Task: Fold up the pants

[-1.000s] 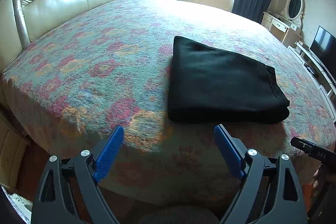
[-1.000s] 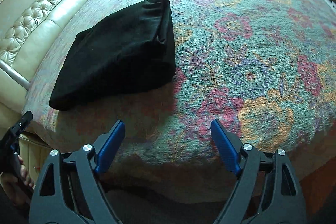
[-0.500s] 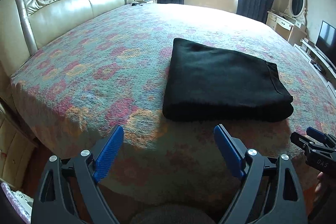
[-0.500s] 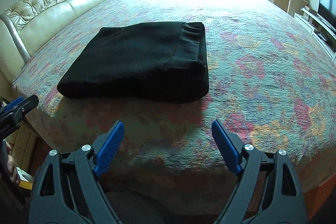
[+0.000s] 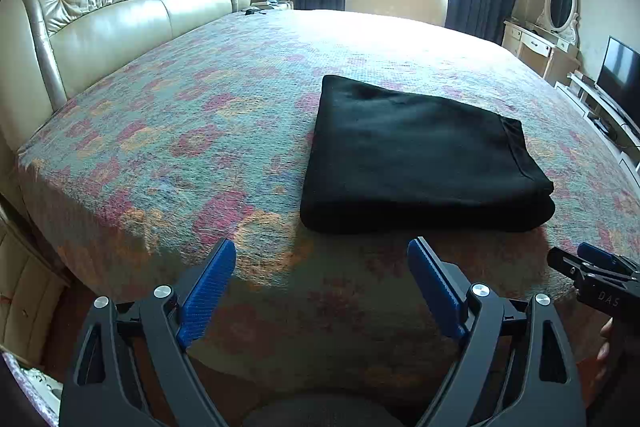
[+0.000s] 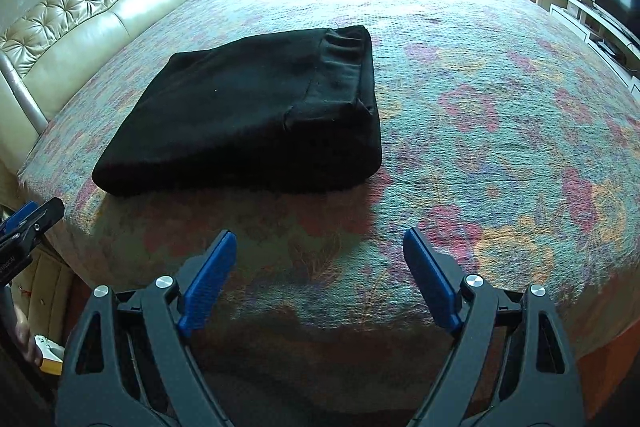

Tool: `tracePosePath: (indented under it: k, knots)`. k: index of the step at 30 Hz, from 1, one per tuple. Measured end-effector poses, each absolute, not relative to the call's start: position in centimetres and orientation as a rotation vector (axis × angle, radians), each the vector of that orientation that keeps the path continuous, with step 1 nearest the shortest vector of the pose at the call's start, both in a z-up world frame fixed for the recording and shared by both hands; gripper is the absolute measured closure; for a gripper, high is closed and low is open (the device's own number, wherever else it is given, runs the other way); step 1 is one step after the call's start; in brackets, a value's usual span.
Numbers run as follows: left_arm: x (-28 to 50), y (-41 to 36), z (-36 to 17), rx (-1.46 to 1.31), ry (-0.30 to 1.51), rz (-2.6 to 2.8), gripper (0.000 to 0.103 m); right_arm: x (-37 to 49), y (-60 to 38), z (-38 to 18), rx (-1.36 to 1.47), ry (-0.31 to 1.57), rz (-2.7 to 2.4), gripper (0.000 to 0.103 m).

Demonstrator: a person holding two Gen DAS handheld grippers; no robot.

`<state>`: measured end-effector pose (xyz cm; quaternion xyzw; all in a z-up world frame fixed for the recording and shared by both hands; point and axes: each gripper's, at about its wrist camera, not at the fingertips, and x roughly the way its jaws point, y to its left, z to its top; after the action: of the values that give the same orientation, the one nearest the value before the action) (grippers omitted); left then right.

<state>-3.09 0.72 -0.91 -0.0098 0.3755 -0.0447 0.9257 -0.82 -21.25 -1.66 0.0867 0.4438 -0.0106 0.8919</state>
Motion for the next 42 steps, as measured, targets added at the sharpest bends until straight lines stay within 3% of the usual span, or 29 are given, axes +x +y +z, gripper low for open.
tracePosePath:
  k: [42]
  knots:
    - [-3.8, -1.5, 0.1, 0.047, 0.709, -0.135, 0.016, -0.9, -20.1, -2.2, 0.191, 0.954, 0.019, 0.018]
